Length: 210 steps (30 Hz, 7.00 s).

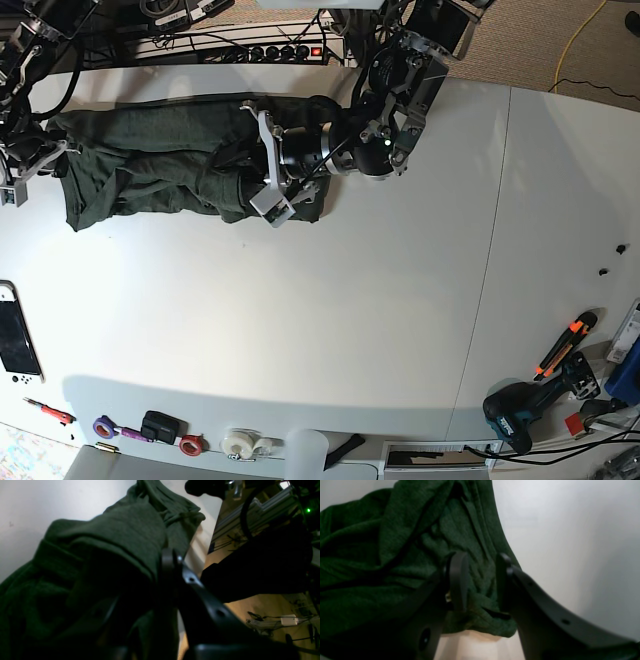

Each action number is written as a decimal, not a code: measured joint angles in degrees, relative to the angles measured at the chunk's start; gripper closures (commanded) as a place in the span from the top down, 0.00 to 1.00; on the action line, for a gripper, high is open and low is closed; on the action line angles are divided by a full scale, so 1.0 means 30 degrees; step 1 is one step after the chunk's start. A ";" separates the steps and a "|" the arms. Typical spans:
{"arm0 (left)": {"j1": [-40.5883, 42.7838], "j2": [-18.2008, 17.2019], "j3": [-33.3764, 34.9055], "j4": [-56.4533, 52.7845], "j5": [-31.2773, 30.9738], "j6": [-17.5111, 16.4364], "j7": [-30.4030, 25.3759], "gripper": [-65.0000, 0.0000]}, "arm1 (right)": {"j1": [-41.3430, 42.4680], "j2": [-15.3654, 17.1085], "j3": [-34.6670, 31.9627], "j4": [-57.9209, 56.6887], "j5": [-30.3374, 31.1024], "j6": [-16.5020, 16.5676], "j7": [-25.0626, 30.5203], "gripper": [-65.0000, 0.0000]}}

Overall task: Layout the t-shirt on the table in an organized manner, then fold the t-shirt properly
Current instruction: 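Fold the strip end with the left gripper toward the right gripper, then release the folded end and lift the left gripper away, then grasp the strip end under the right gripper and lift it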

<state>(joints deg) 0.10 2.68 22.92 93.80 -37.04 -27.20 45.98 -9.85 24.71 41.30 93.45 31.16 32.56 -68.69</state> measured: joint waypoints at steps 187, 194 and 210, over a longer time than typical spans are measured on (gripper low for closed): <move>-0.4007 -0.4444 -0.1166 -0.1800 0.7956 0.4983 -0.1603 0.00 | 0.3730 -0.4175 -0.6033 0.4743 -0.2237 -0.3432 0.3738 0.00; -0.4007 -0.5049 -0.1166 -0.1800 0.7817 0.4983 -0.1617 0.00 | 0.2149 -0.4248 0.1530 0.5246 0.0721 -0.1814 0.1537 0.00; -0.4007 -0.5078 -0.1166 -0.1800 0.7737 0.4976 -0.1778 0.00 | 0.1413 0.2419 0.7650 -0.4138 0.5559 0.0889 0.0911 0.47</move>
<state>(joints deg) -11.92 -12.56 19.42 88.40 -13.82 -12.27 40.64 -5.61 31.97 64.25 81.03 47.83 35.22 -65.95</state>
